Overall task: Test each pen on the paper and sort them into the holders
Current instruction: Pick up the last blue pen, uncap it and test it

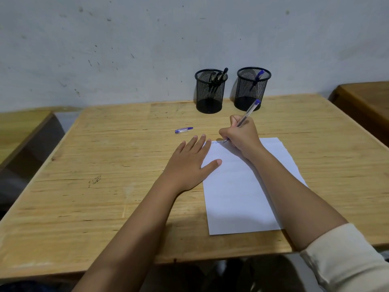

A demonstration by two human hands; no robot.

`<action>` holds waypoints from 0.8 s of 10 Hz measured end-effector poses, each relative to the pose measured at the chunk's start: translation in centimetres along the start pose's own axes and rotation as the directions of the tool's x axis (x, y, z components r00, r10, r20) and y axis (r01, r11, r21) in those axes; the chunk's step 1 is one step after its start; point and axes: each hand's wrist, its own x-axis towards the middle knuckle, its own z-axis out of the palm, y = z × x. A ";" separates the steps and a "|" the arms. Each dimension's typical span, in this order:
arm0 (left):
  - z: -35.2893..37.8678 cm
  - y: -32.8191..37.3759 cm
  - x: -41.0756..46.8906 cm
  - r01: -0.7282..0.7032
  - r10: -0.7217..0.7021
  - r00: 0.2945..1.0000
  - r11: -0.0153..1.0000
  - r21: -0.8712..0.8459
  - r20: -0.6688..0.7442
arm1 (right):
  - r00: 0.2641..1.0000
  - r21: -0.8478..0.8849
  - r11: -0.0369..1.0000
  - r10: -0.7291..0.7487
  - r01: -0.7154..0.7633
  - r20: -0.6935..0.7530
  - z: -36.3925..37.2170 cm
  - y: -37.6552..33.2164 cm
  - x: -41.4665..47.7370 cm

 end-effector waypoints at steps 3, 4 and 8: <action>0.1 -0.1 0.0 -0.002 0.002 1.000 1.000 -0.002 -0.004 | 1.000 0.006 1.000 -0.014 0.014 -0.015 0.0 -0.2 -0.3; 0.1 -0.1 0.0 -0.001 0.001 1.000 1.000 0.000 -0.002 | 0.999 0.030 0.999 -0.013 0.015 -0.042 0.0 -0.2 -0.4; 0.1 -0.2 -0.1 -0.008 0.008 1.000 0.999 -0.032 -0.011 | 0.994 0.300 0.953 0.067 -0.039 -0.083 -0.5 -0.5 -0.7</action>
